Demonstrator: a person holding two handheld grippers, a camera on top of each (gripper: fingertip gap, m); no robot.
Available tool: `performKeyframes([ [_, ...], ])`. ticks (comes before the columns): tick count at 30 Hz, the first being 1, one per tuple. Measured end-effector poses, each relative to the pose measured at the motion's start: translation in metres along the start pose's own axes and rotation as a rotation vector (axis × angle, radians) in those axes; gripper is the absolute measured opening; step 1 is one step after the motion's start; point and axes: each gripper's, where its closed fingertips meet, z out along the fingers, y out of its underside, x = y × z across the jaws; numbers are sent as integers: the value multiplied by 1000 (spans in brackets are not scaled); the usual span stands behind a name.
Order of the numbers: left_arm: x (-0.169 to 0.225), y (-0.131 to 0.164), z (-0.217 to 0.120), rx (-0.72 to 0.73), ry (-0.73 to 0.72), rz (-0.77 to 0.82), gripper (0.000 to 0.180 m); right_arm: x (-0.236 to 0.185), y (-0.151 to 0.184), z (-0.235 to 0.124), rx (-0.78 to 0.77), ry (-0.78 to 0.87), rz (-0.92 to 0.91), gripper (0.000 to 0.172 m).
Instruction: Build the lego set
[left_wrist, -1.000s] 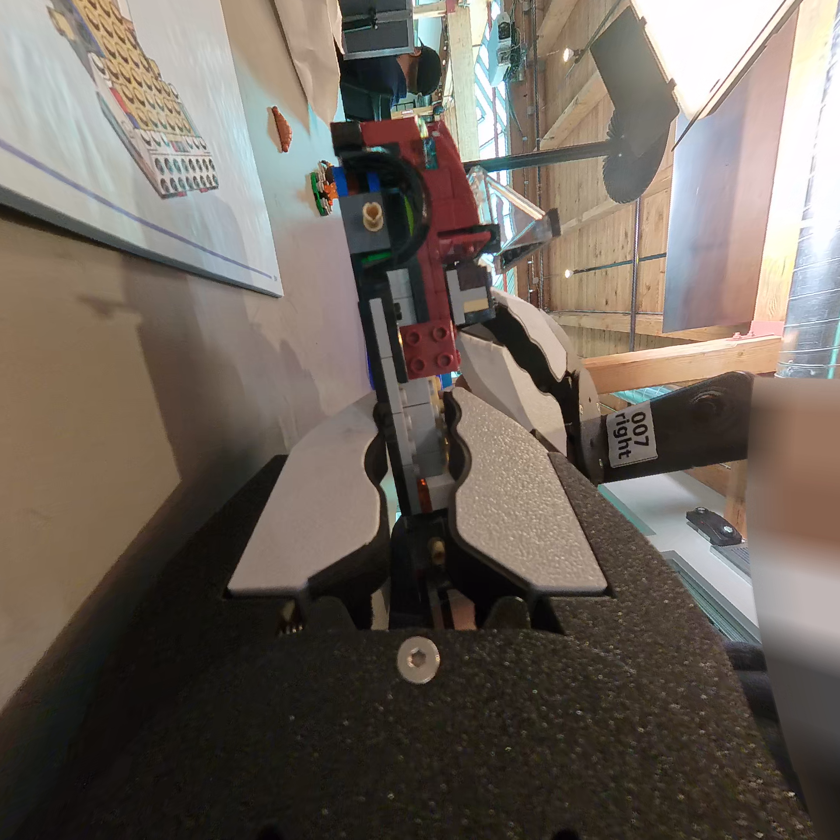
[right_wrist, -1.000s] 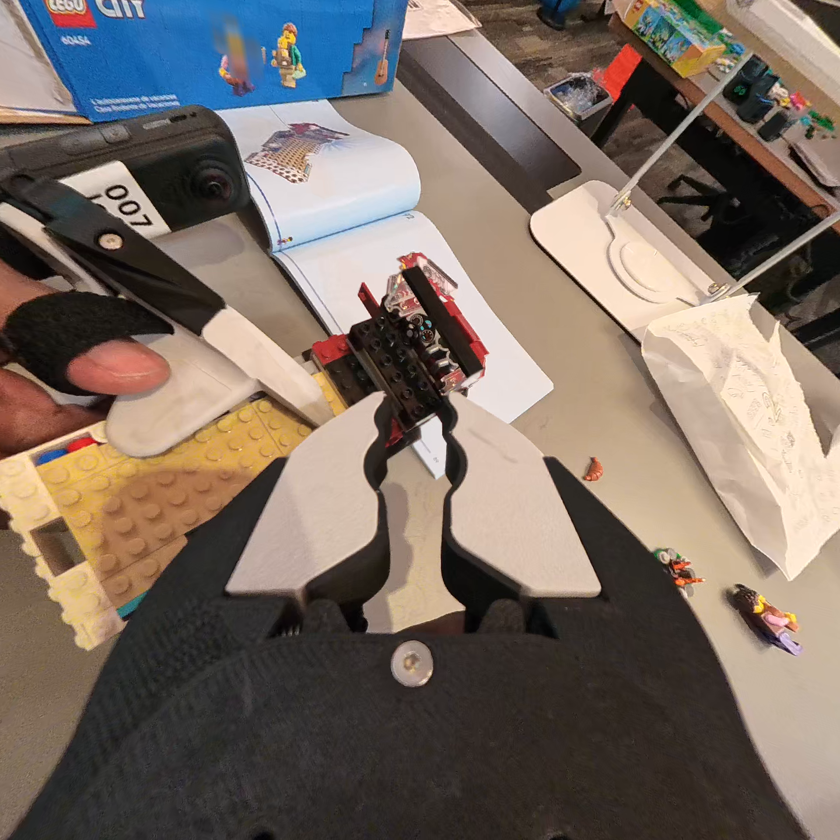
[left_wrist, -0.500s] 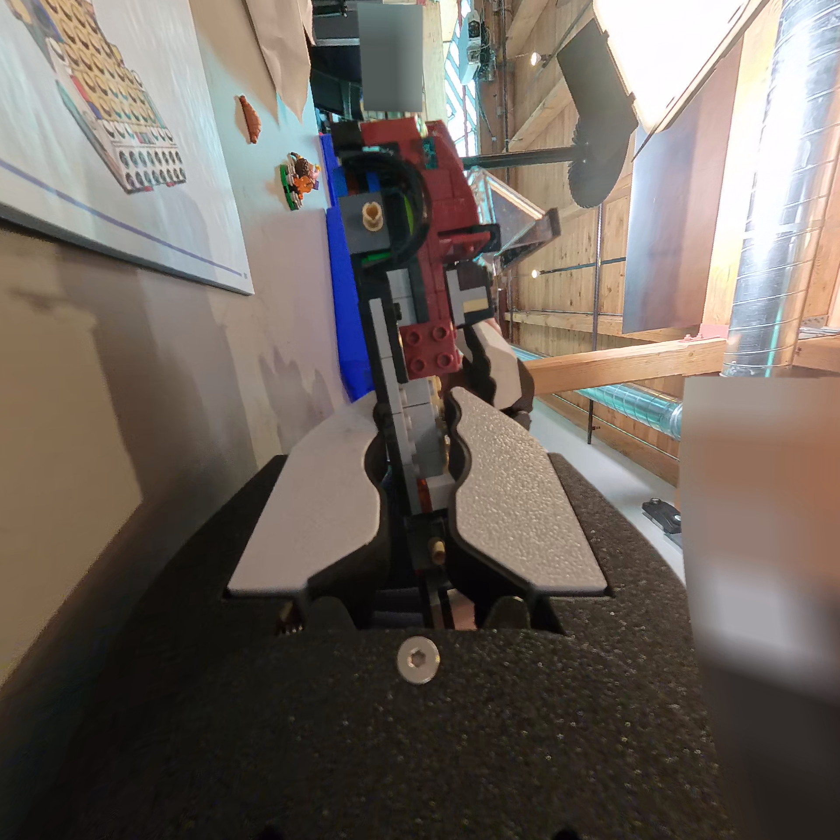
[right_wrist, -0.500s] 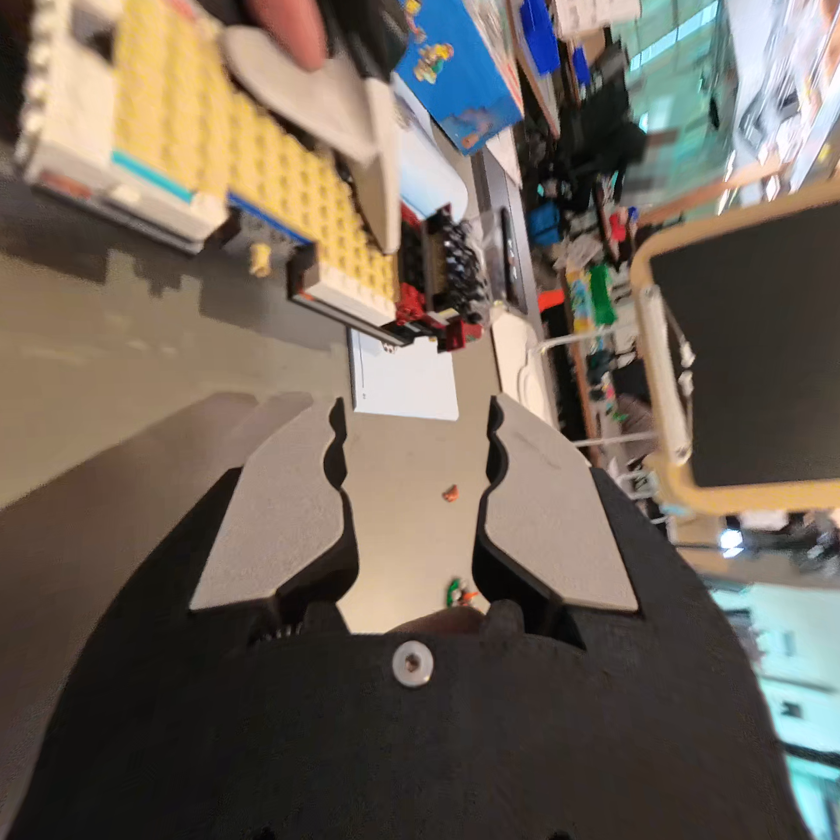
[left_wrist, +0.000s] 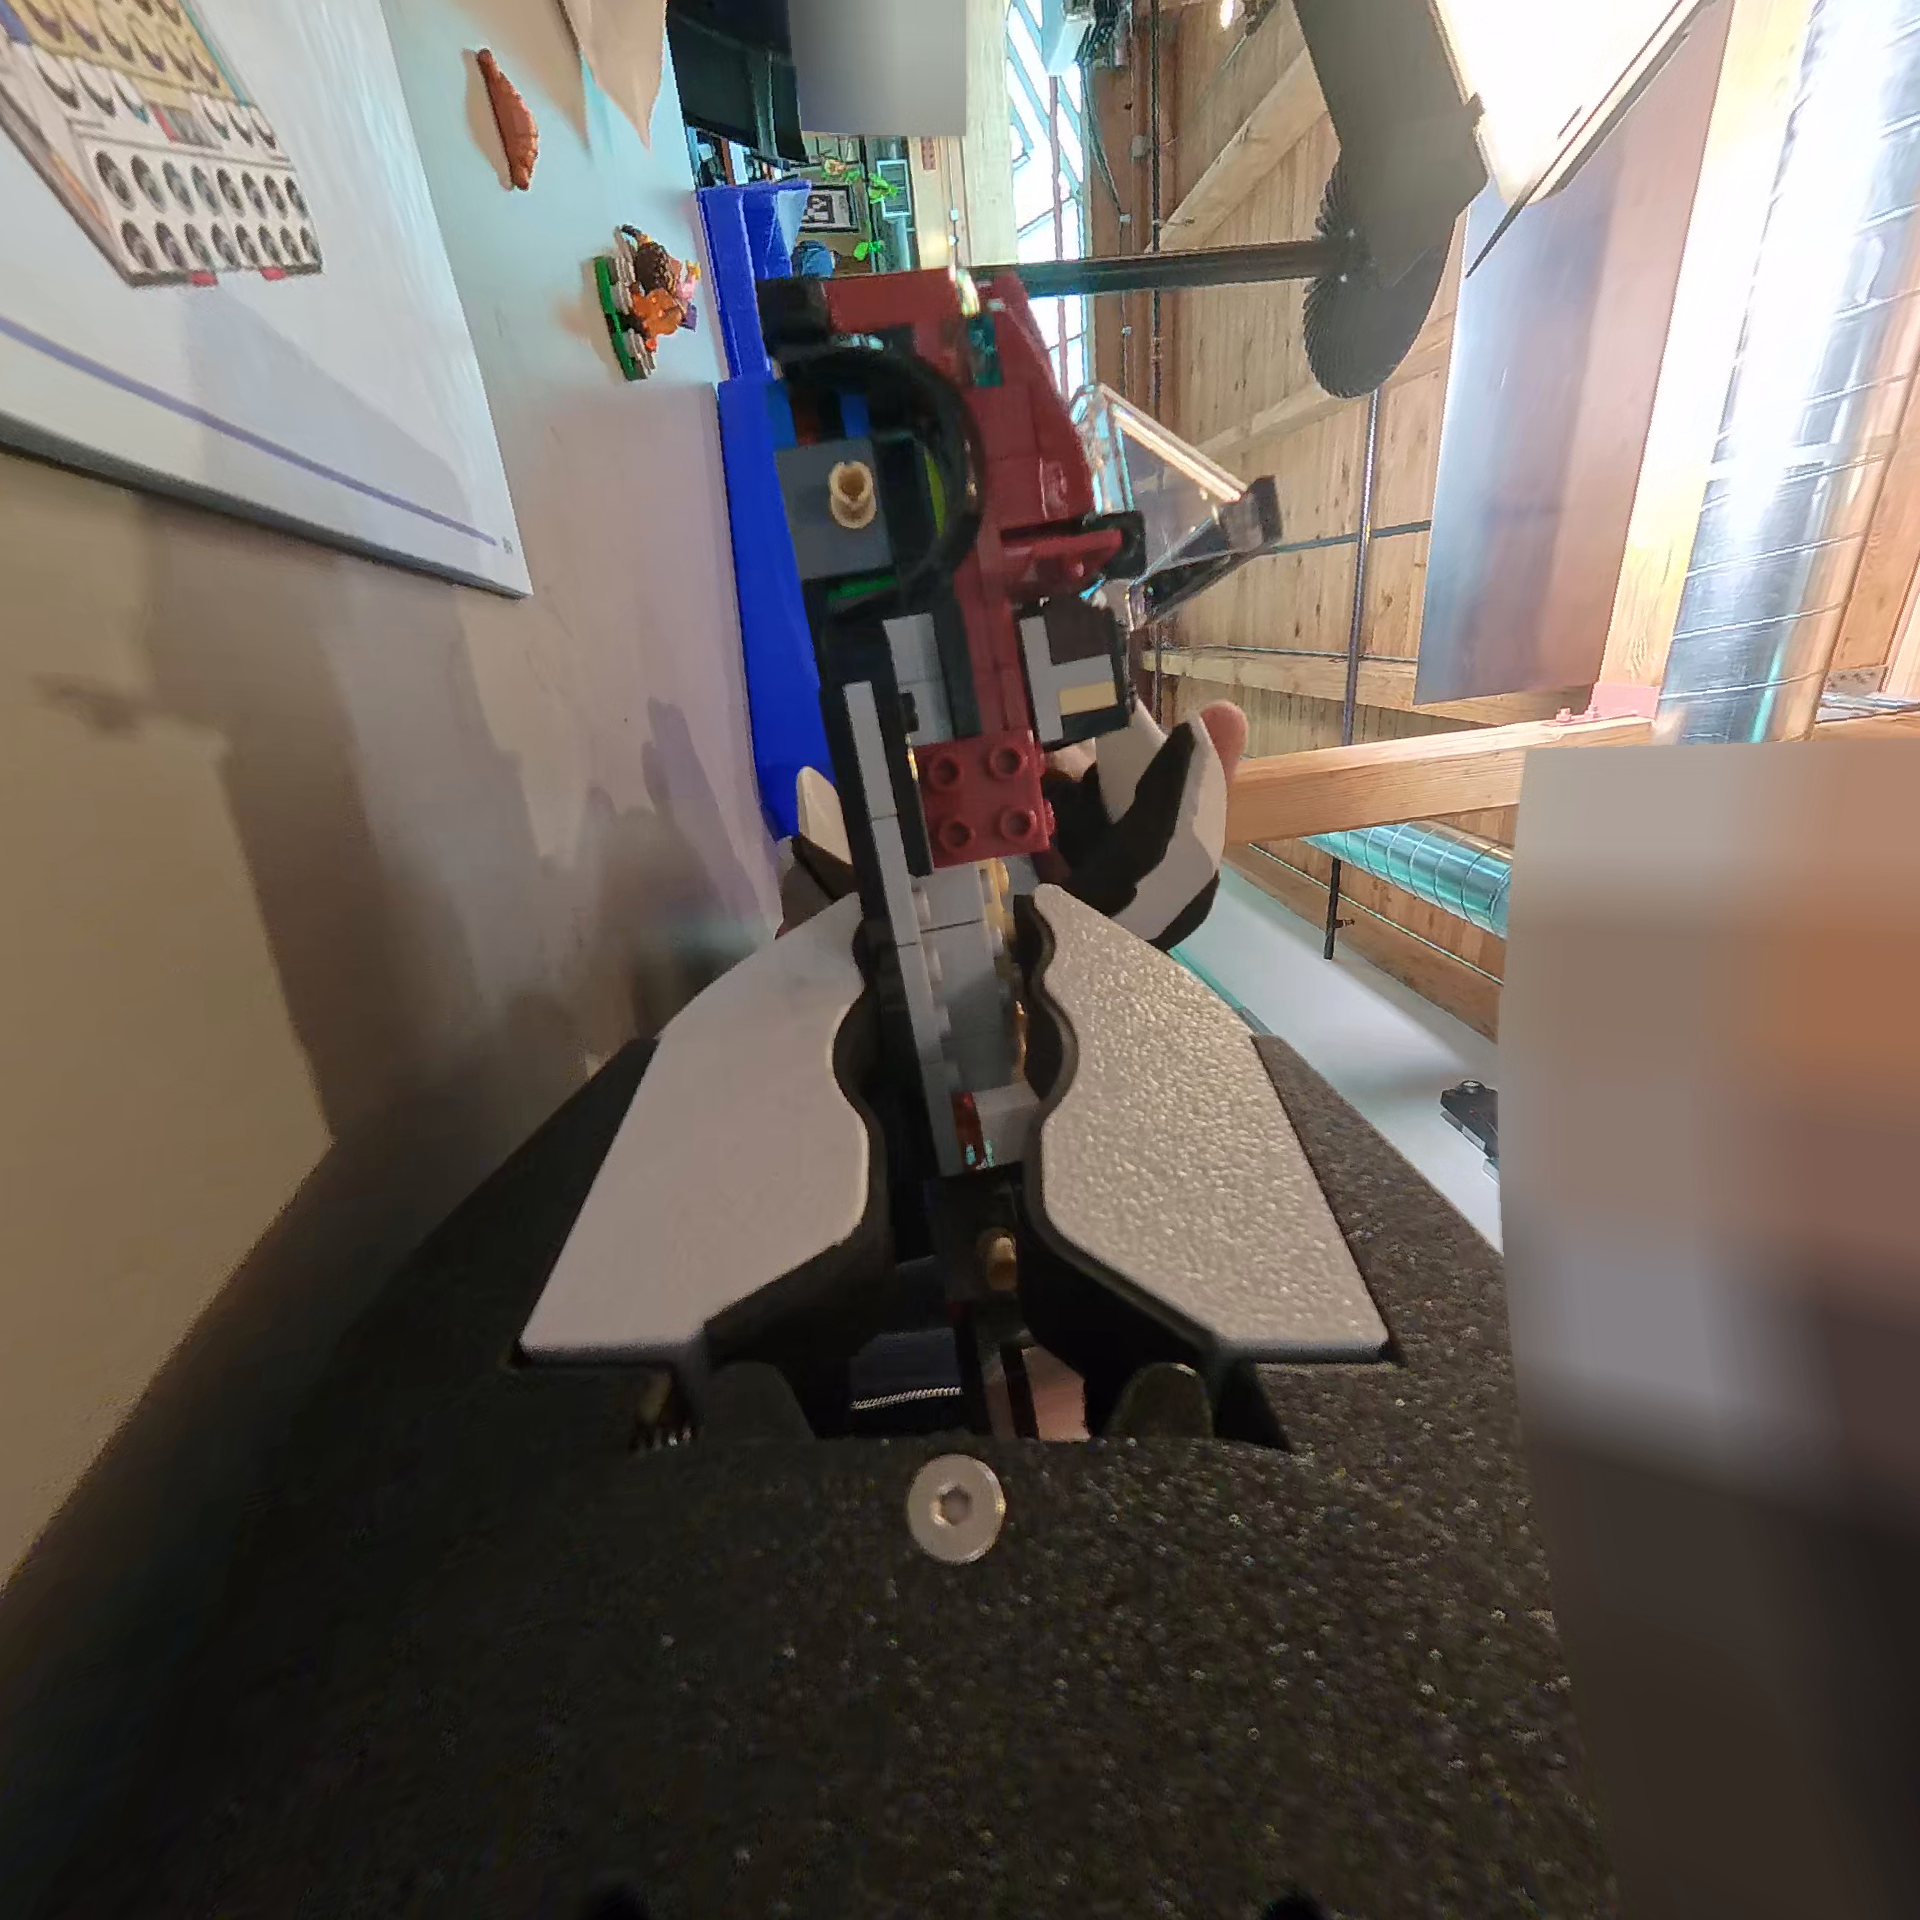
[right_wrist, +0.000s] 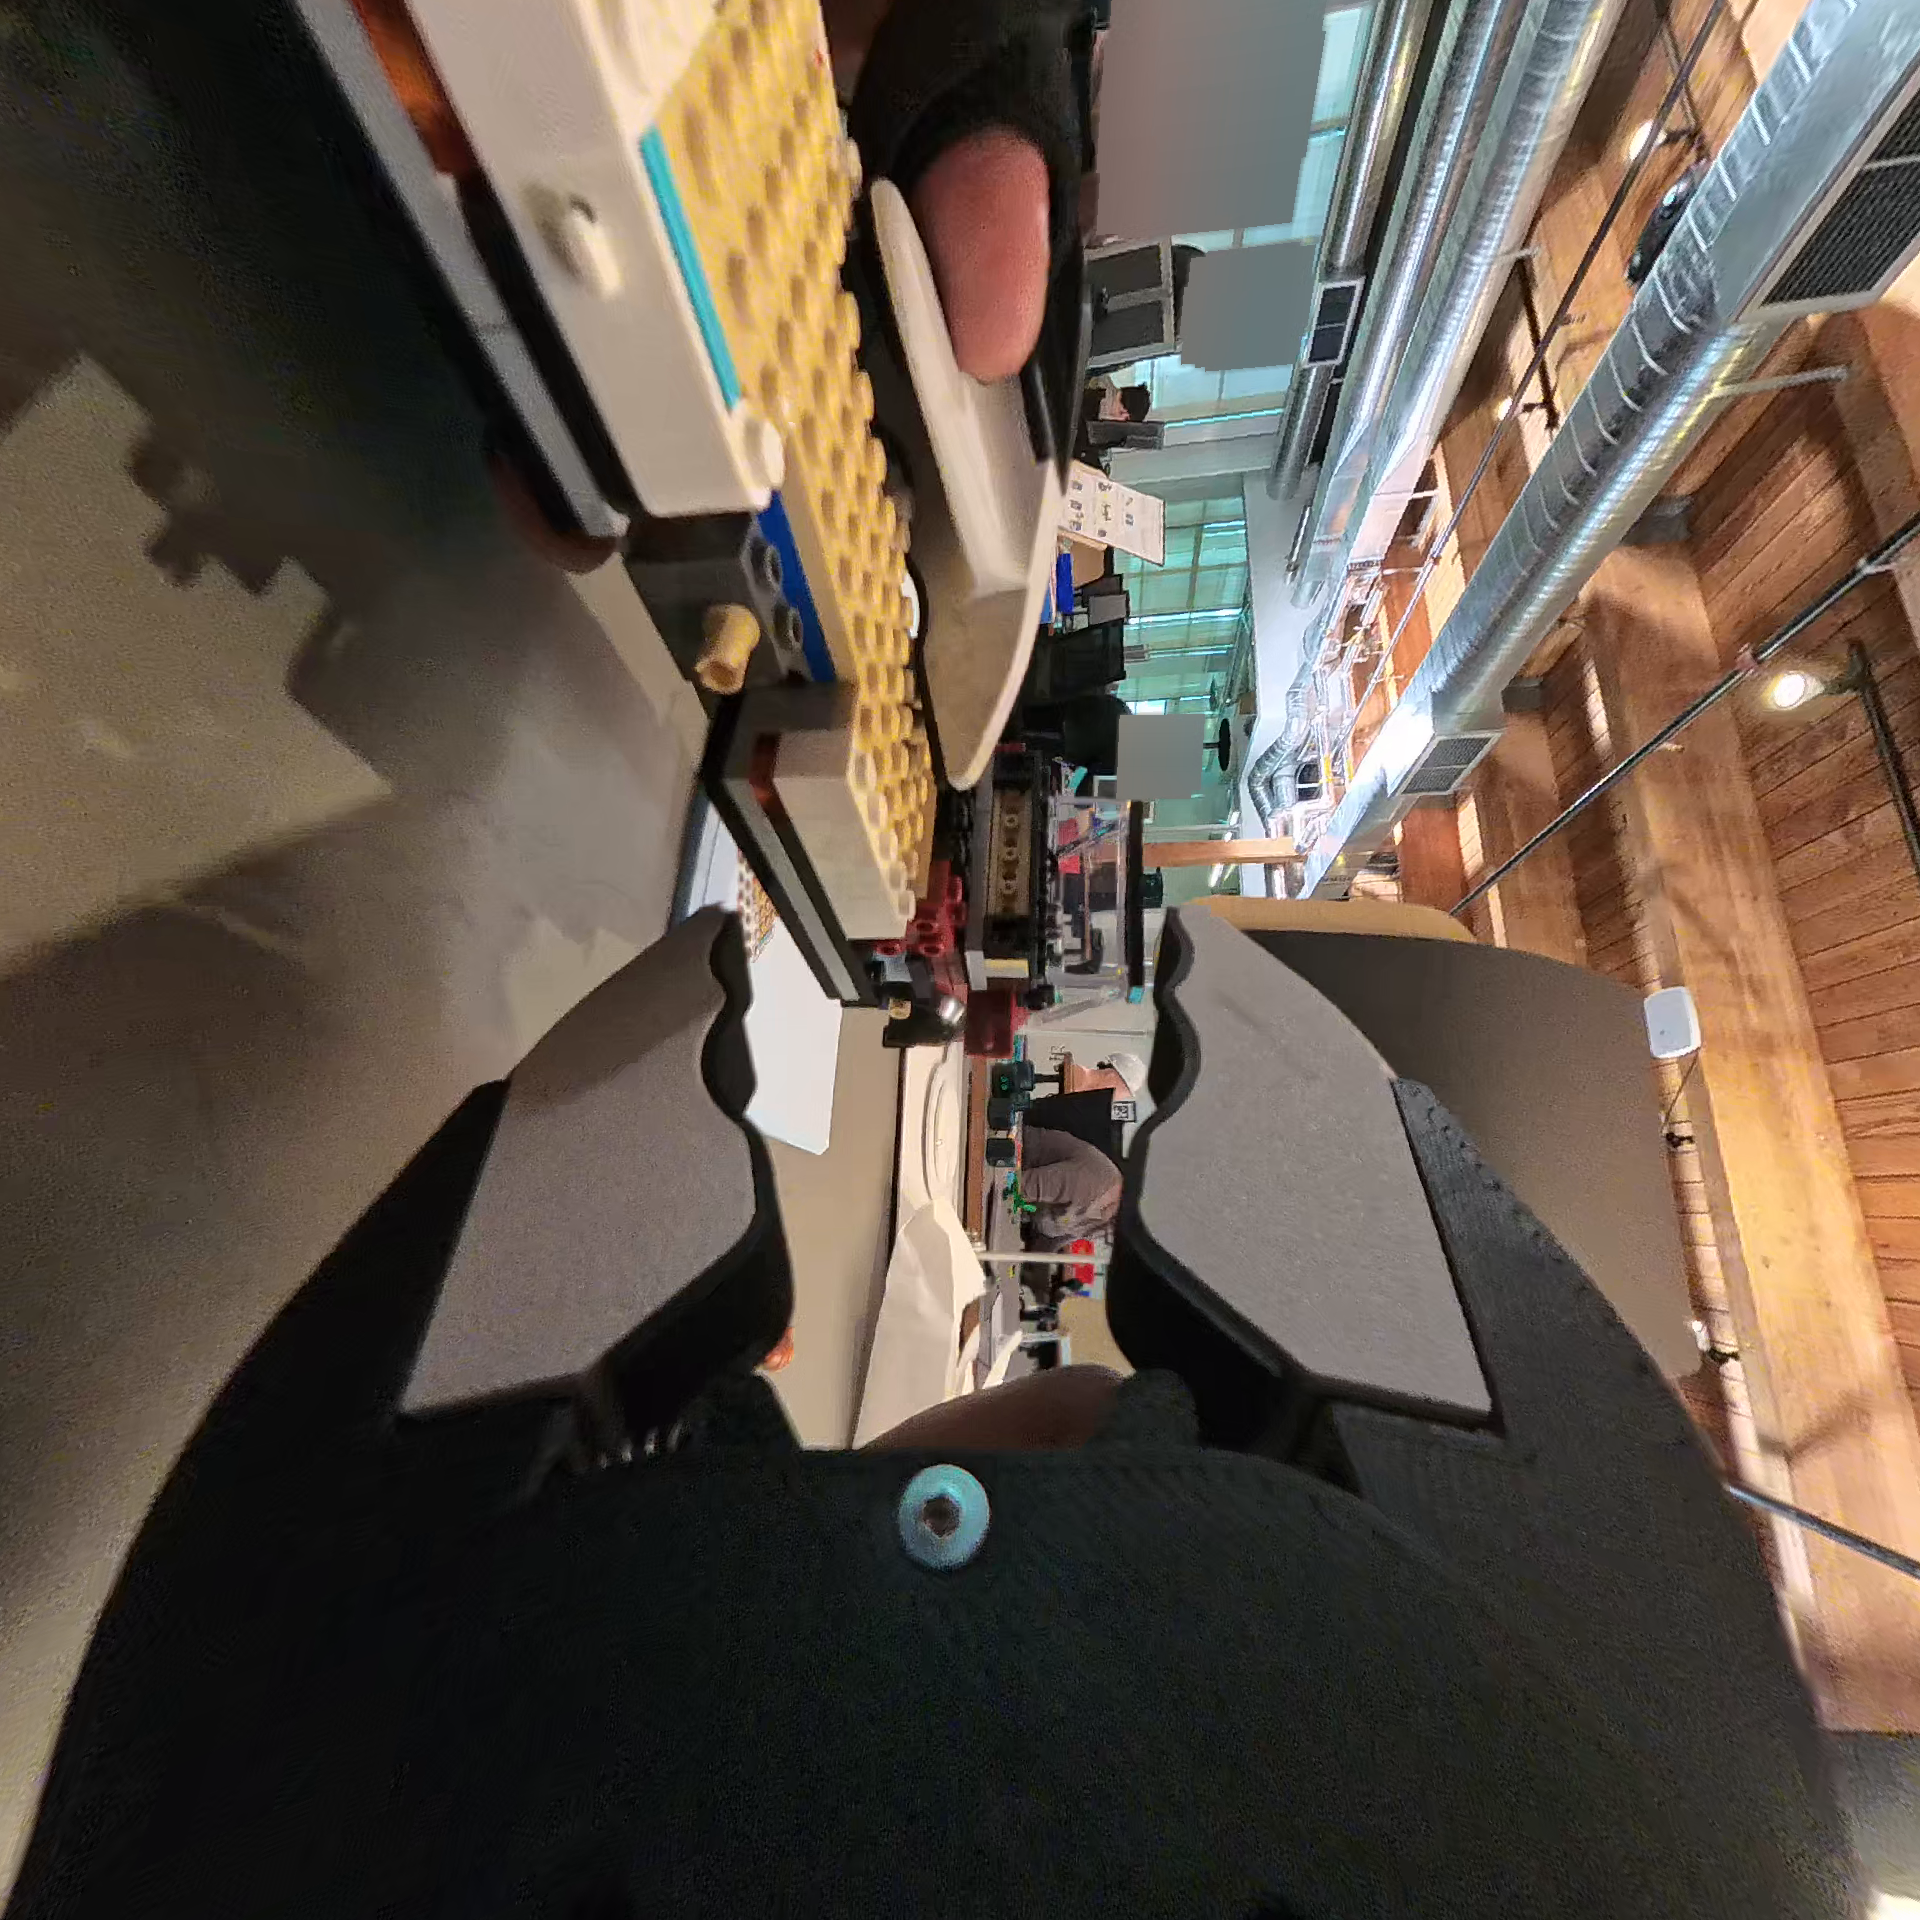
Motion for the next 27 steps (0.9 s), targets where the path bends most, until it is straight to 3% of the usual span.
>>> performKeyframes([
  [10,-1,2,-1,-21,-49,65,23,-13,0,15,-44,-47,-57,67],
  [27,-8,1,-2,-29,-114,128,23,-19,2,19,-70,-70,-49,67],
])
